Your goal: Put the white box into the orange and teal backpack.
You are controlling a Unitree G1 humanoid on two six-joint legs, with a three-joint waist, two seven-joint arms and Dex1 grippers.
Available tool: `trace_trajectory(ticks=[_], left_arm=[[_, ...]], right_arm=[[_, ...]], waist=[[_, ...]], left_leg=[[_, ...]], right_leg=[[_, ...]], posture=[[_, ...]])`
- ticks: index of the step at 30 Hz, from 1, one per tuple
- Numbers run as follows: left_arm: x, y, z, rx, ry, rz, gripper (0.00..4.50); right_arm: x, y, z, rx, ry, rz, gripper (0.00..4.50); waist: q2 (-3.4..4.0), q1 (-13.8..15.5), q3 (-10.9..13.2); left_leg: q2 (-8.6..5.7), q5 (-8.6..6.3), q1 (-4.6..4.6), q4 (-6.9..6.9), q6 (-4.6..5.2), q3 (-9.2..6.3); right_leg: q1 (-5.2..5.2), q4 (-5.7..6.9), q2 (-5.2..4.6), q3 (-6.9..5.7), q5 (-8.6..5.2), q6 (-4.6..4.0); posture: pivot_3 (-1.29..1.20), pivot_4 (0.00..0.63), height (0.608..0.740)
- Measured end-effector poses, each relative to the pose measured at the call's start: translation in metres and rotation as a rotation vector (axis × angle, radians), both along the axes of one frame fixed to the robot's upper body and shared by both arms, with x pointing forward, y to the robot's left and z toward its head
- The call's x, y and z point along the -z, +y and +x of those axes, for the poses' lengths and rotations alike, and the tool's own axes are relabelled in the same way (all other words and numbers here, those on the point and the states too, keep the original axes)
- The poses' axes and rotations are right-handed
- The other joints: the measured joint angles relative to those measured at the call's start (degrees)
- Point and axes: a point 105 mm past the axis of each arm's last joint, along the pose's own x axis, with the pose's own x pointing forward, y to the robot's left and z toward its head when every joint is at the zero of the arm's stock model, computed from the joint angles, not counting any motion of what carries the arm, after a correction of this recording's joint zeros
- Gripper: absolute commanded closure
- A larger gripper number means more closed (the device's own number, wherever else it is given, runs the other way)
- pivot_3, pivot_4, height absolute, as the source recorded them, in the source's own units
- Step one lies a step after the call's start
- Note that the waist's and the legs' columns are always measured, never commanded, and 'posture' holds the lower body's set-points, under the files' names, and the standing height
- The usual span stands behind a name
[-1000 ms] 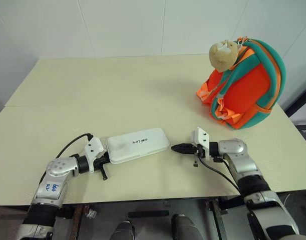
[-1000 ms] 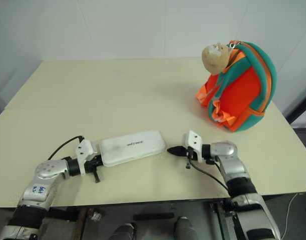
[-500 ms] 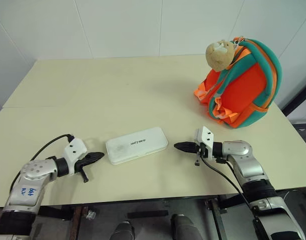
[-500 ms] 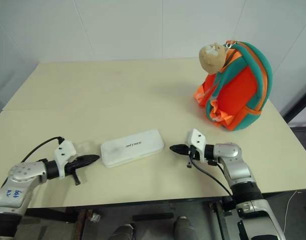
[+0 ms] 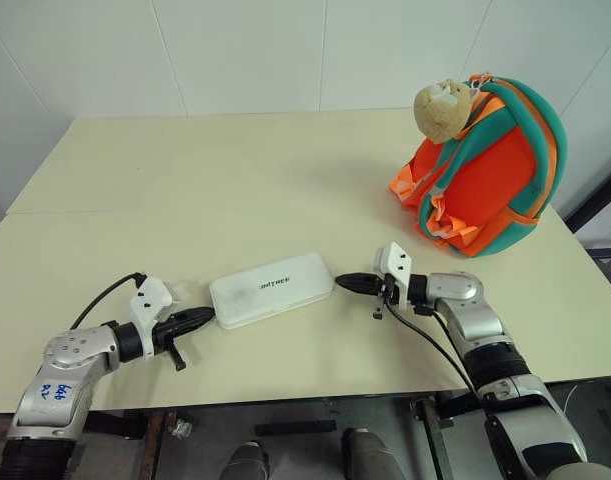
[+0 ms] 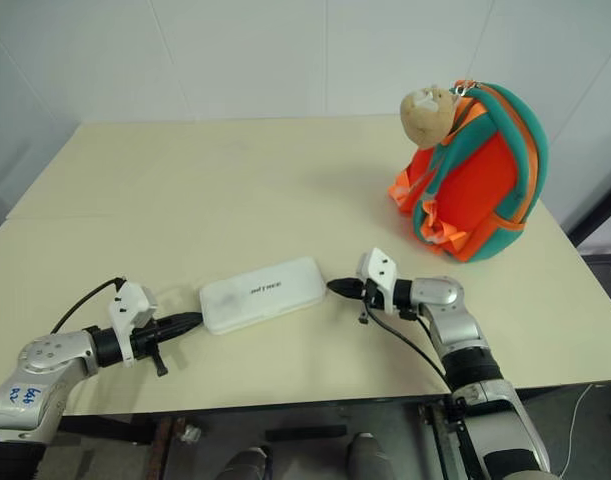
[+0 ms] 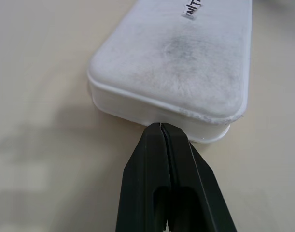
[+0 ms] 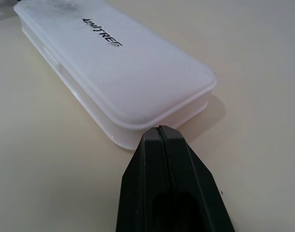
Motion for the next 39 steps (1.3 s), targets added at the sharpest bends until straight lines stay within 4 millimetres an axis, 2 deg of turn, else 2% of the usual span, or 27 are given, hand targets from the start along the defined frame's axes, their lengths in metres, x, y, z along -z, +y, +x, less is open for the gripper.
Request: trace_trajectory(ticks=[8,11,23,35,37,39], left_arm=[[0.003,-0.007,0.007,0.01,-0.005,-0.014,4.48],[0.002,-0.008,0.013,0.011,-0.013,-0.016,4.48],[0.001,-0.017,0.036,0.032,-0.045,-0.012,4.48],[0.004,-0.028,0.038,0.087,-0.031,-0.017,4.48],[0.007,-0.037,0.036,0.117,-0.018,-0.033,4.48],[0.007,-0.04,0.036,0.133,-0.013,-0.035,4.5]], right_arm=[[0.0,-0.005,0.003,0.034,-0.005,0.001,4.5],[0.006,-0.008,-0.001,0.041,0.019,0.004,4.5],[0.012,-0.018,-0.043,-0.044,0.131,-0.047,4.5],[0.015,-0.033,-0.039,0.019,0.125,-0.078,4.5],[0.015,-0.037,-0.039,0.023,0.124,-0.088,4.5],[0.015,-0.039,-0.039,0.022,0.129,-0.093,4.14]], waist=[[0.0,0.21,0.0],[0.0,0.38,0.0],[-0.02,1.27,-0.01],[-0.02,1.67,-0.01],[-0.02,1.64,-0.01],[-0.02,1.6,-0.01]], left_leg=[[-0.01,0.0,0.0,0.03,0.0,0.0],[-0.02,0.0,0.0,0.04,0.0,0.0],[-0.02,0.0,0.0,0.09,0.0,0.01],[-0.05,-0.01,-0.08,0.1,0.0,0.01],[-0.05,-0.02,-0.11,0.1,0.0,0.01],[-0.05,-0.02,-0.11,0.09,0.01,0.01]], right_leg=[[0.02,-0.02,0.0,0.0,0.01,0.01],[0.04,-0.02,-0.01,0.0,0.01,0.02],[0.05,-0.05,-0.01,0.0,0.02,0.03],[0.12,-0.31,-0.04,0.0,0.02,0.04],[0.11,-0.35,-0.03,-0.01,0.05,0.09],[0.1,-0.35,-0.03,-0.01,0.06,0.12]], posture=[[0.0,0.15,0.74],[0.0,0.15,0.74],[0.0,0.15,0.74],[0.0,0.15,0.74],[0.0,0.15,0.74],[0.0,0.15,0.74]])
